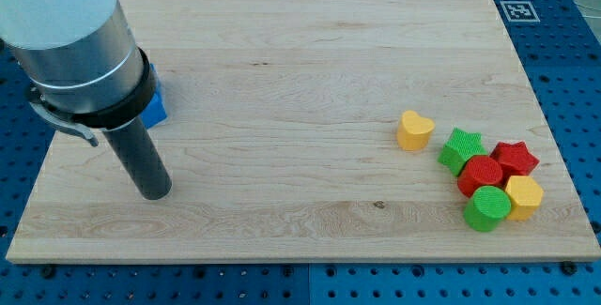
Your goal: Place the arm at the bottom centre
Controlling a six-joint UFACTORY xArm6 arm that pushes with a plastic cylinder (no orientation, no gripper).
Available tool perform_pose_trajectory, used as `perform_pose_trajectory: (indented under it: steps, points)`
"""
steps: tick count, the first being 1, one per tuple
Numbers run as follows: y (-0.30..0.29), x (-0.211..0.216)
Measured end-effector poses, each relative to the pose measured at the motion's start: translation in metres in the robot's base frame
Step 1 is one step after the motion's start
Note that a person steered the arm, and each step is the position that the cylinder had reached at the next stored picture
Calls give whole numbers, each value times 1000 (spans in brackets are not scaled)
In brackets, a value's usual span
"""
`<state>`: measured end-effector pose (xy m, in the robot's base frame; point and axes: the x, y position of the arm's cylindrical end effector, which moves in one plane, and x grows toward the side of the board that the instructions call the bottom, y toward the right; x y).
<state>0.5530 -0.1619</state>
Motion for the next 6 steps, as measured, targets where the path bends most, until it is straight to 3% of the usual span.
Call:
perform_pose_trajectory:
  steps: [4, 6]
  points:
    - [0, 1]
    - [59, 23]
